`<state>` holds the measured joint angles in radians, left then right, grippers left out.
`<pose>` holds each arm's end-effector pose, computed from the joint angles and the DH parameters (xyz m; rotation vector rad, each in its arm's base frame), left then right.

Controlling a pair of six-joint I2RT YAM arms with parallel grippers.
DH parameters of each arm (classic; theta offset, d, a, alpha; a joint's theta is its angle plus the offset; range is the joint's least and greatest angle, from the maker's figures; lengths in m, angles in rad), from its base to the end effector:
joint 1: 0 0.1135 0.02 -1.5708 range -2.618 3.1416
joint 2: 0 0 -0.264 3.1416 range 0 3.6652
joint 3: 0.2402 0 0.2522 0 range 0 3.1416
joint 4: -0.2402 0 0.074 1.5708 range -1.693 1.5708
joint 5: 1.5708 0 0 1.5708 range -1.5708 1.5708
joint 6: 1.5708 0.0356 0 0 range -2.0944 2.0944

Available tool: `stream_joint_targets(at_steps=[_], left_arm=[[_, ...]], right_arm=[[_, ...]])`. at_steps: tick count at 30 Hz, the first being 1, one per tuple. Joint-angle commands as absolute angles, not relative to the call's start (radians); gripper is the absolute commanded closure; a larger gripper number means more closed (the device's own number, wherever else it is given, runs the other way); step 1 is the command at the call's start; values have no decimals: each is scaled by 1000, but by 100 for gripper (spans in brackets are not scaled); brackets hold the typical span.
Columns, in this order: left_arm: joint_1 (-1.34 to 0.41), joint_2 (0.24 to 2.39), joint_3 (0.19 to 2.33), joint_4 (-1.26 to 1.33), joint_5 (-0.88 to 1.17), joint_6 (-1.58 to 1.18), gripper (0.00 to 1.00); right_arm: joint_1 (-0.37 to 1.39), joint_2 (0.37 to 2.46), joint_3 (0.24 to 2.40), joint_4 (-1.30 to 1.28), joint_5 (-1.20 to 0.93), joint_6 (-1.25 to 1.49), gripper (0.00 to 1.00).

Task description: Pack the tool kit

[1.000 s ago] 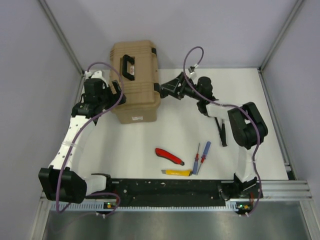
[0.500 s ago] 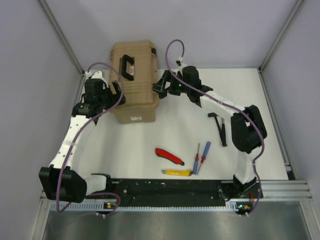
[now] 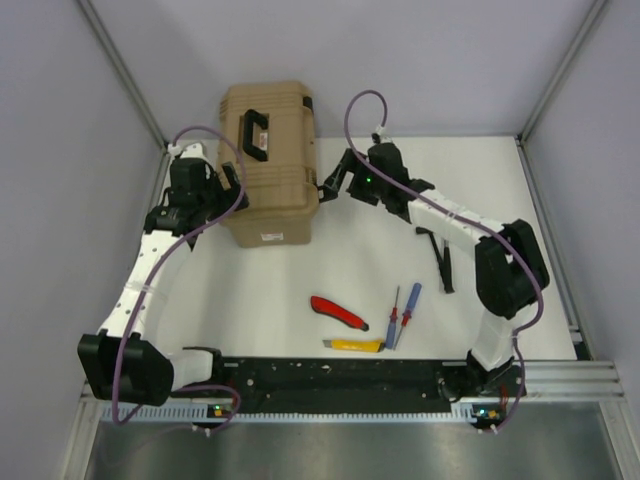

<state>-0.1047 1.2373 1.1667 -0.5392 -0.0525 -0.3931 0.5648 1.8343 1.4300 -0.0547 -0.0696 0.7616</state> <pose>0.2707 -0.0266 0.3428 -0.3441 2.1613 -0.2253 0.3668 0.2353 0.2787 0.1650 2.1443 0.8813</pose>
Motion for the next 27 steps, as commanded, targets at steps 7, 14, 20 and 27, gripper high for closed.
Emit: stream_joint_targets(at_steps=[7,14,20,27], left_arm=[[-106,1239,1298,-557,-55,-341,5],[-104,1302,1397,-370,-5,-356,5],[-104,1468,1440,-194,93,-382,16],[-106,1635,1522,-143,115,-406,30]], right_arm=[[462,1680,1302,-140,-24,766,7],[457,1689,1302,-60,-162,755,10],[456,1700,1325,-60,-221,735,11],[433,1706,1344,-67,-238,709,12]])
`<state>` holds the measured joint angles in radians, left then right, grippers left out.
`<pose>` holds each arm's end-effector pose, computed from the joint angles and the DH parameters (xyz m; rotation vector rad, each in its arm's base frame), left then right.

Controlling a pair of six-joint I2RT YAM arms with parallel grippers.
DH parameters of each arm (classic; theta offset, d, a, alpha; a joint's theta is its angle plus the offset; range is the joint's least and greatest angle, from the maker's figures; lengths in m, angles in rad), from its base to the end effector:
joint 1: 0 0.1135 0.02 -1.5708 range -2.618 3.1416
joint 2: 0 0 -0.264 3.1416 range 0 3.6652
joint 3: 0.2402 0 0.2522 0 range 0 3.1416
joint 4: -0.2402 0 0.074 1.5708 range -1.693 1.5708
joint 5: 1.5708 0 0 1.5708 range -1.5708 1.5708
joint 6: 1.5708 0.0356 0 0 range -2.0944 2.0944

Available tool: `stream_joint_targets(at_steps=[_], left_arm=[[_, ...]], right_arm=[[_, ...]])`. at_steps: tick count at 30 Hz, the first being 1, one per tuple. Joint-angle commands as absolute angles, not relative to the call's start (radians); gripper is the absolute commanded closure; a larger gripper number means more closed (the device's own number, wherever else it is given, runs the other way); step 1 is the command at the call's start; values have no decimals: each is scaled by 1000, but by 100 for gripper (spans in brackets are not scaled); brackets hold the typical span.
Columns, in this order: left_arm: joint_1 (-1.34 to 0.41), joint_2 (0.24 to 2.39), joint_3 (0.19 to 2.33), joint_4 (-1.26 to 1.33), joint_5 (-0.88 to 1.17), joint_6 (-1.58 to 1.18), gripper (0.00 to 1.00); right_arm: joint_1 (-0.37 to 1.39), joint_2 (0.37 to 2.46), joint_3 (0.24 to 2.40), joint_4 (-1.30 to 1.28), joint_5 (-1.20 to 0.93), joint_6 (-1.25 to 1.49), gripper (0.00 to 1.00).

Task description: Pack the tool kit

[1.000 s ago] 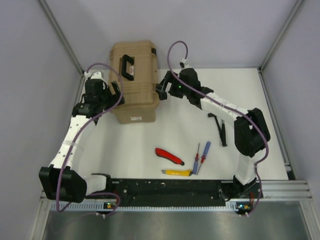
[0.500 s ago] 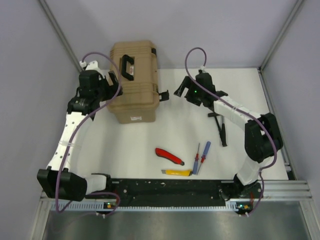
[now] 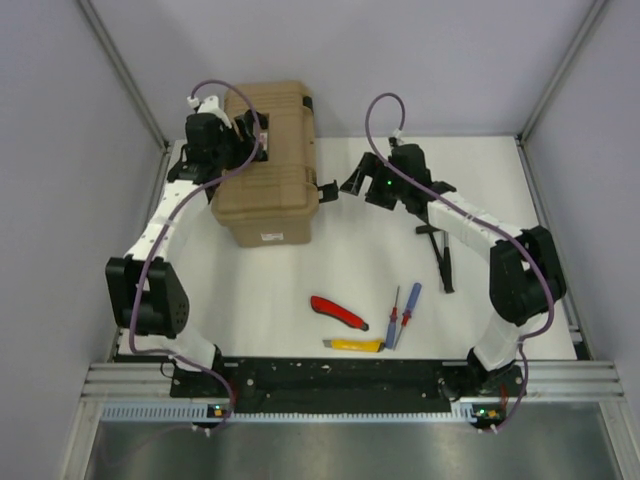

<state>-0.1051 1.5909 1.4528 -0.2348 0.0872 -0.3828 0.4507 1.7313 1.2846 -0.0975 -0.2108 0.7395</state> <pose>0.3757 -0.0428 0.3633 -0.2138 1.9524 -0.4068 0.3587 0.1819 0.2661 0.1902 2.2366 0.9044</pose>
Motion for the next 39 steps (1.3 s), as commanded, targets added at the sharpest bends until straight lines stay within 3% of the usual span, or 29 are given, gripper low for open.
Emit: stream_joint_targets(at_steps=[1,5,8,9,15,22,32,35,36,39], left_arm=[[-106,1653,1526,-134,129,-414,33],[-106,1686,1543,-121,164,-442,62],[-106,1687,1540,-132,175,-443,95],[-106,1686,1542,-144,169,-445,100],[-106,1643,1536,-244,179,-452,100],[-118,1523,1467,-331,190,-468,100],[-127,1373,1371,-431,201,-426,100],[-127,1361,1400,-443,175,-416,62],[-127,1362,1419,-448,167,-414,41],[-127,1362,1477,-460,140,-411,18]], right_arm=[[428,1709,1347,-66,-242,710,12],[407,1758,1376,-39,-291,733,12],[387,1837,1416,50,-374,785,11],[382,1867,1443,66,-388,807,10],[362,2040,1606,201,-491,954,7],[347,2186,1638,520,-546,1199,5],[348,2287,1658,695,-543,1345,4],[356,2336,1683,750,-546,1396,3],[357,2354,1701,752,-551,1408,3],[368,2424,1788,752,-554,1430,2]])
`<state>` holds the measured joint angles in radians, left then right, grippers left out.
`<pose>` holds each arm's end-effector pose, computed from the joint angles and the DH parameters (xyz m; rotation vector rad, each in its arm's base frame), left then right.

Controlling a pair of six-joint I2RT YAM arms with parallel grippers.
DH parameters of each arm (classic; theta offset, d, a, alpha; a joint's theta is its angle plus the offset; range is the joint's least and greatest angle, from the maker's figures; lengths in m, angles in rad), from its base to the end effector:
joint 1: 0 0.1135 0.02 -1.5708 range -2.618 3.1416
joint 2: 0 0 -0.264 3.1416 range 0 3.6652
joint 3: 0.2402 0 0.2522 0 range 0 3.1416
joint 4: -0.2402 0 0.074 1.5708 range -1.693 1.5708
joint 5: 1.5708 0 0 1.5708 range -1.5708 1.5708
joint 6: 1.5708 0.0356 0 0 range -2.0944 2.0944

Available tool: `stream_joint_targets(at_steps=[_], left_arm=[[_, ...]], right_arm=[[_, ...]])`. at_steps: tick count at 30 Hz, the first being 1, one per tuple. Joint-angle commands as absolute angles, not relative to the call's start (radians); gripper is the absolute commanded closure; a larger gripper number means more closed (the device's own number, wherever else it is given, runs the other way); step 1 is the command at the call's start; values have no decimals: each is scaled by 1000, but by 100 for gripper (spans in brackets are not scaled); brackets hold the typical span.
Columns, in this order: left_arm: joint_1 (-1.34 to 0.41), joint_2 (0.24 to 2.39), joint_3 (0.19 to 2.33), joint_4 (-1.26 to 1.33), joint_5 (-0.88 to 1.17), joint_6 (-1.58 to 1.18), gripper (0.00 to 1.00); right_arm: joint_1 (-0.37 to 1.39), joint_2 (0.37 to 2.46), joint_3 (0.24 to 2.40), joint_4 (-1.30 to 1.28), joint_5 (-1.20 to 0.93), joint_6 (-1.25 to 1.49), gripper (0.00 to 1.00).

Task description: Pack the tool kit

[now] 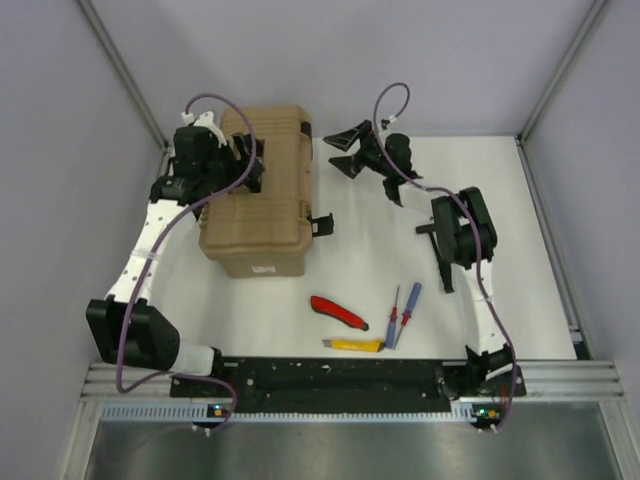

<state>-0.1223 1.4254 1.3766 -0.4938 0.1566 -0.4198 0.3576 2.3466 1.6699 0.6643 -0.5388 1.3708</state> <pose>0.3197 -0.0449 0.3663 -0.2236 2.1328 -0.4859 0.4976 0.2054 0.1940 0.4502 1.8366 1.6975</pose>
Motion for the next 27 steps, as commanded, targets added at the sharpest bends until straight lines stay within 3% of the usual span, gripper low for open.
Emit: stream_joint_targets(at_steps=[1,13,18,27], left_arm=[[-126,1362,1495,-459,129,-413,15],[-98,1405,1533,-485,-150,-466,11],[-52,1443,1480,-471,-107,-488,10],[-18,1543,1394,-413,142,-459,10]], right_arm=[[373,2443,1817,743,-554,1436,2],[416,2672,2098,782,-574,1546,1],[431,2704,2108,842,-563,1592,1],[433,2776,2172,1120,-546,1730,1]])
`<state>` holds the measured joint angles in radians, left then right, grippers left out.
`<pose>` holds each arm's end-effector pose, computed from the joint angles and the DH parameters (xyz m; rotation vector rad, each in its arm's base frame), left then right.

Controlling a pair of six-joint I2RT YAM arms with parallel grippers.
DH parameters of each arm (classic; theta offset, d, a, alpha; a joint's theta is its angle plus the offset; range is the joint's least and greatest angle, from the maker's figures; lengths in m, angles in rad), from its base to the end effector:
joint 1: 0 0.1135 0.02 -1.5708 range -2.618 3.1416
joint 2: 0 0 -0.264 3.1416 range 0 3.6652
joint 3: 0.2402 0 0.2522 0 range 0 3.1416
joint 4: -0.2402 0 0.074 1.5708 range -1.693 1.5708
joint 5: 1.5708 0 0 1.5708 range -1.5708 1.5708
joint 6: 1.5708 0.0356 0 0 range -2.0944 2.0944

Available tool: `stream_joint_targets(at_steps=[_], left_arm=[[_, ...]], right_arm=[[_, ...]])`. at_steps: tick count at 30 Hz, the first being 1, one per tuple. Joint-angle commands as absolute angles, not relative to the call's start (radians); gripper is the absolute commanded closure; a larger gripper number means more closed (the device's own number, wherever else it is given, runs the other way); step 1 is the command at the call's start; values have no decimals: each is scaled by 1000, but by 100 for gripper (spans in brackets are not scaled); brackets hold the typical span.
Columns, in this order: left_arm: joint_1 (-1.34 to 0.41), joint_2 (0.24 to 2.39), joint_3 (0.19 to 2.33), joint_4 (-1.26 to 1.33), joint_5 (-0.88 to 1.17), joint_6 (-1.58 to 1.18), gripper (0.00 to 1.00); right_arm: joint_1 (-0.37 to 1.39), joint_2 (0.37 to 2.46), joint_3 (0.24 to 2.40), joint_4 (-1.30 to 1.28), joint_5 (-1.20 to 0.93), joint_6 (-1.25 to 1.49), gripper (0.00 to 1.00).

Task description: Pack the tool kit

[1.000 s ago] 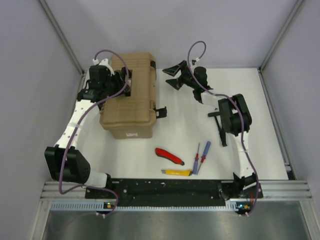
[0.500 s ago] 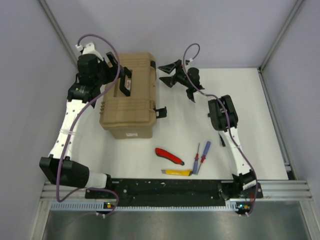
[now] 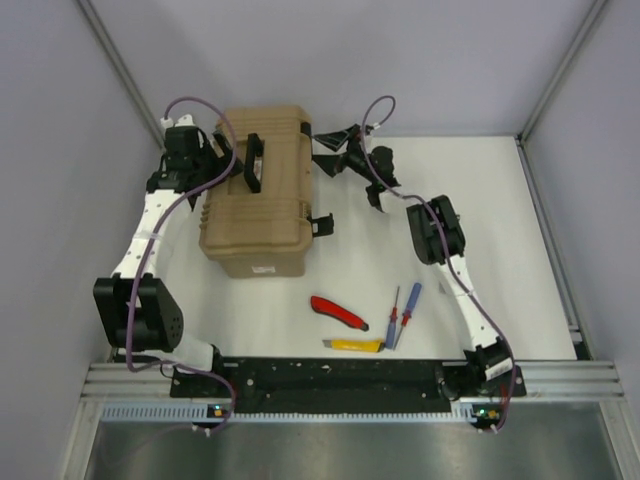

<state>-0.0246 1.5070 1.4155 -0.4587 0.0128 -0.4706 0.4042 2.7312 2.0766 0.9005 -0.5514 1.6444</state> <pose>0.3459 -0.0090 0.3570 -0.4650 2.0850 -0.3063 0.5389 0.2508 0.1427 0.4605 1.6499 2.0005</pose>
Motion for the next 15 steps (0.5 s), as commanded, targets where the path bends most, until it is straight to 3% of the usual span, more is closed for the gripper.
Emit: stream_joint_targets(at_steps=[1,6,11,15], left_arm=[[-18,1554,1393,-413,161,-450,10],[-18,1585,1393,-433,210,-410,10],[-17,1586,1367,-433,248,-391,21],[-18,1583,1348,-431,270,-384,31]], right_arm=[[436,2786,2180,1146,-543,1749,1],[437,2792,2197,1227,-555,1778,1],[443,2781,2203,1278,-575,1770,3],[446,2757,2183,1302,-589,1747,25]])
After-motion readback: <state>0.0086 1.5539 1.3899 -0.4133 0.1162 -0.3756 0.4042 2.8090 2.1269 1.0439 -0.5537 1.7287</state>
